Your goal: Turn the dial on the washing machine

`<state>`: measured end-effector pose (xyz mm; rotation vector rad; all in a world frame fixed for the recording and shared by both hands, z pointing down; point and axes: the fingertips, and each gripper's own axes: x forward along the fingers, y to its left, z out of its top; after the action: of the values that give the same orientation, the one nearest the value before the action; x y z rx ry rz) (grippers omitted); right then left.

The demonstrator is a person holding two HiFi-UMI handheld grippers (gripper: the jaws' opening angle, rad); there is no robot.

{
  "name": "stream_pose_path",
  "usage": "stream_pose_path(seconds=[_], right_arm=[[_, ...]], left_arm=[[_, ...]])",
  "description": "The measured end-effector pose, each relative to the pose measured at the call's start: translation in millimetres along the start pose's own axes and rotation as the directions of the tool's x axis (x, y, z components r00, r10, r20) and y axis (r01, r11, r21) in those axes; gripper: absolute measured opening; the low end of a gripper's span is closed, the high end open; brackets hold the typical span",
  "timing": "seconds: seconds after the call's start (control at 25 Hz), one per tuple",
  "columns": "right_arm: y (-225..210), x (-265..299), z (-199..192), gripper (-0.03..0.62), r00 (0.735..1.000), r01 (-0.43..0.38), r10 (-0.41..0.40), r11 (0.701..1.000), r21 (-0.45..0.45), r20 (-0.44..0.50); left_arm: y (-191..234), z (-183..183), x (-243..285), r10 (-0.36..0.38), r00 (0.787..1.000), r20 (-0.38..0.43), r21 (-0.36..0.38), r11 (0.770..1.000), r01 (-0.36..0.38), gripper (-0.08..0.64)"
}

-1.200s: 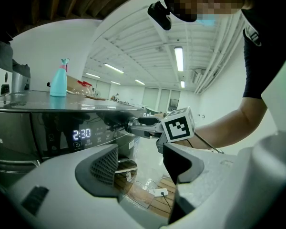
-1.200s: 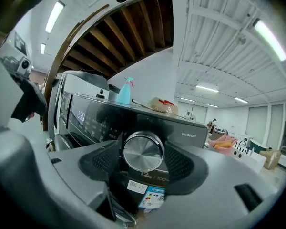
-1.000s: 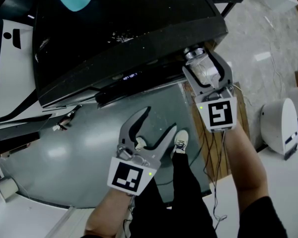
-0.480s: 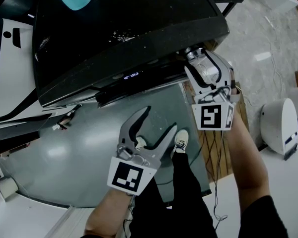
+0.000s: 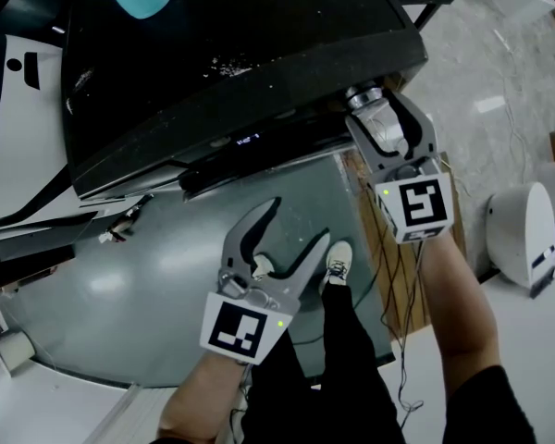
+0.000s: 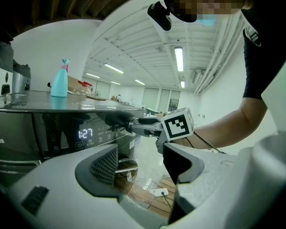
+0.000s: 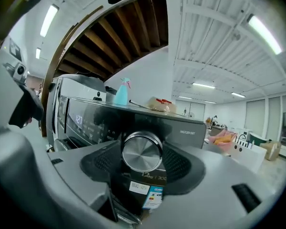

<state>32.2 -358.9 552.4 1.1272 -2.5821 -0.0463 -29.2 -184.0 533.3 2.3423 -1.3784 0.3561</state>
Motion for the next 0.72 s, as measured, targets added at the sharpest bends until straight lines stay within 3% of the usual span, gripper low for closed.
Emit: stream_pose_path(seconds=[0.52,0.72], right_arm=[[10,-25,25,0.273,0.999,0.033,-0.033,0.999,-0.002,0.026],[16,-53,61,0.204,0.996,0.066,-0.068,0.997,0.032,0.057]], left_arm=[[-2,21,-23,-0.017,1.000,0.021,0.030,0.999,0.016,0.276],[-9,44,-45,-0.055,0.998,0.041,0.072,0.996,0.052,0.276]])
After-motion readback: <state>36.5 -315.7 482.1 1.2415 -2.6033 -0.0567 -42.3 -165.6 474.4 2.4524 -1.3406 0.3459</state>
